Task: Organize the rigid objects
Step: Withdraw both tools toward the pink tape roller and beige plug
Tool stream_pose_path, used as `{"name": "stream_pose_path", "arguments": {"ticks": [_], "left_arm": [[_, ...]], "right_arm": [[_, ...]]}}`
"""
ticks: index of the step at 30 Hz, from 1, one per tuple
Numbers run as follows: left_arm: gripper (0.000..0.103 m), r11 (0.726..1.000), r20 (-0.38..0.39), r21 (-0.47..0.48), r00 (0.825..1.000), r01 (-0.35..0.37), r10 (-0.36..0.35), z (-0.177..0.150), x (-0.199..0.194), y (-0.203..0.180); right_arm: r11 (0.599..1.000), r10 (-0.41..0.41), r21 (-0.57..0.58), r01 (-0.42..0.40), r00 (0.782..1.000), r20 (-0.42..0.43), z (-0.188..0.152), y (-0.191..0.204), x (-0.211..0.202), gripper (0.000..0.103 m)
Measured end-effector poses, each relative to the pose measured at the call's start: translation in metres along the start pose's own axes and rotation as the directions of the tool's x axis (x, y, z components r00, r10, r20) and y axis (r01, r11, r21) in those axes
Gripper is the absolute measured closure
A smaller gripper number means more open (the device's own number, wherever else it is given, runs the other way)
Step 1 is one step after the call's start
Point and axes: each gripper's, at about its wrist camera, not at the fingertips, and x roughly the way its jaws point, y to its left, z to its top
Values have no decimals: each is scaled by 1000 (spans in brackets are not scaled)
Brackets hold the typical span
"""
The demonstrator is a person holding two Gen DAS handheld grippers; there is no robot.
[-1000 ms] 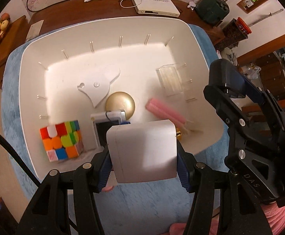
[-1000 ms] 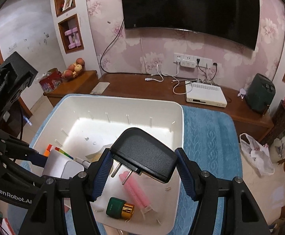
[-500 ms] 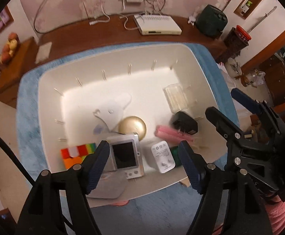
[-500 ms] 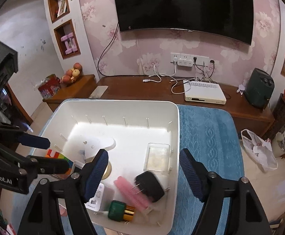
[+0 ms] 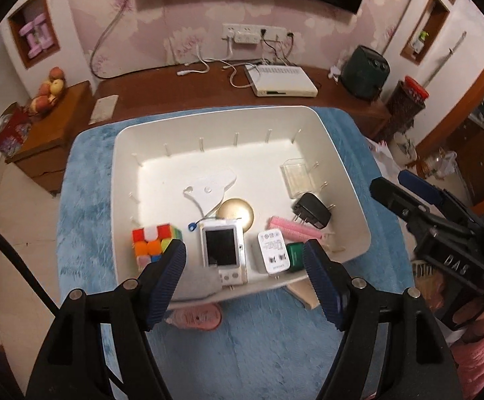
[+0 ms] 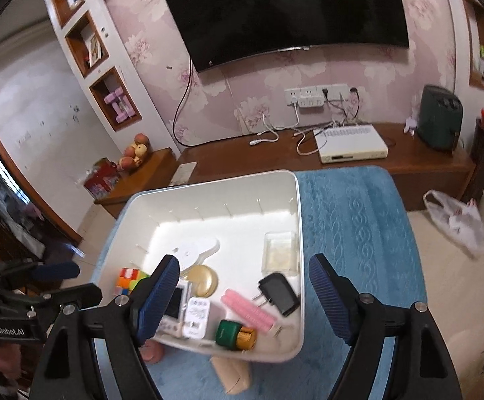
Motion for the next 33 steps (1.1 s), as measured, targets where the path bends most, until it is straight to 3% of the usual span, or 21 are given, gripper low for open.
{"name": "stream_pose_path", "arguments": {"ticks": [9, 16, 23, 28, 33], "left_arm": [[27, 989, 7, -95, 993, -114, 115, -49, -21, 10], [27, 962, -56, -195, 982, -190, 182, -93, -18, 21], [27, 946, -116, -259, 979, -193, 167, -130, -13, 26], [27, 951, -141, -239, 976, -197, 166, -139, -7, 28], [26, 953, -170, -251, 977, -171, 130, -139, 6, 38]], "right_arm": [[979, 96, 187, -80, 992, -81, -14, -18, -21, 22], [919, 168, 381, -103, 975, -143, -36, -46, -18, 22], [865, 184, 500, -46, 956, -230, -65, -64, -9, 22], [790, 218, 613, -8, 938, -269, -85, -73, 0, 22], [742, 204, 668, 48, 934, -293, -99, -71, 9, 22]]}}
